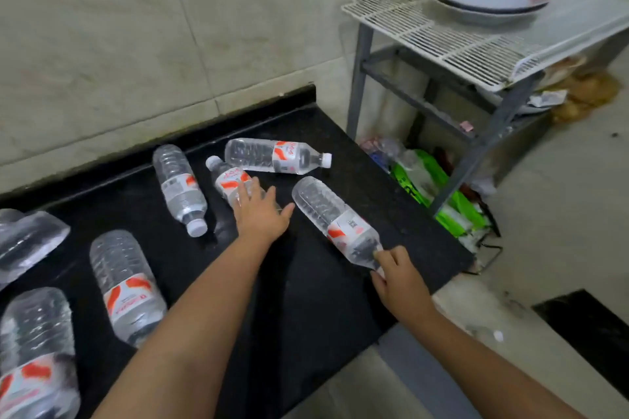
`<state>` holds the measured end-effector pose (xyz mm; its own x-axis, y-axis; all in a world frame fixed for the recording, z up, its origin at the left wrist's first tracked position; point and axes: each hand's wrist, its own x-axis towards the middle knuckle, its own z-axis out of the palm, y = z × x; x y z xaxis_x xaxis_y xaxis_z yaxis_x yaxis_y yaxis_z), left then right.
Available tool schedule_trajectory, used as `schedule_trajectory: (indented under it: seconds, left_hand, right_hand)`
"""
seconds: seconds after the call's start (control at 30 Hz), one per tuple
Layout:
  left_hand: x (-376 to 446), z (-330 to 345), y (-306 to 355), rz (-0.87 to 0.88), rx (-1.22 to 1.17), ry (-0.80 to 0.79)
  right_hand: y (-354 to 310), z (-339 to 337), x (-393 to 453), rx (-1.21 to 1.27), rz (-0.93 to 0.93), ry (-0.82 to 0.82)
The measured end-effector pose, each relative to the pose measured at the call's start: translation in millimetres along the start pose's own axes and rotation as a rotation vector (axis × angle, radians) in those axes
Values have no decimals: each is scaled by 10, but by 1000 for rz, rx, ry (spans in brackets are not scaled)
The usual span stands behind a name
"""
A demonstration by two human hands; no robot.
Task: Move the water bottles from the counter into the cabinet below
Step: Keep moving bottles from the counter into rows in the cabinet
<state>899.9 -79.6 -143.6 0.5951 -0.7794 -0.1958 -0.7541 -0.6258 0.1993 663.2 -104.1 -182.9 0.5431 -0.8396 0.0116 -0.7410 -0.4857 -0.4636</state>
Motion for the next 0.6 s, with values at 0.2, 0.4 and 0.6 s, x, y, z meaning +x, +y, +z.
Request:
schedule_trajectory:
  seconds: [0.2, 0.4, 0.6]
  left_hand:
    - [-7, 147, -52, 23, -91, 36]
    - [-665, 191, -97, 158, -58, -5]
    - [-1644, 427, -14, 152, -112, -2]
  right_hand:
    - [139, 217, -19, 59, -165, 281]
    - [94, 132, -49, 83, -106, 61]
    - [31, -35, -234, 16, -202, -27]
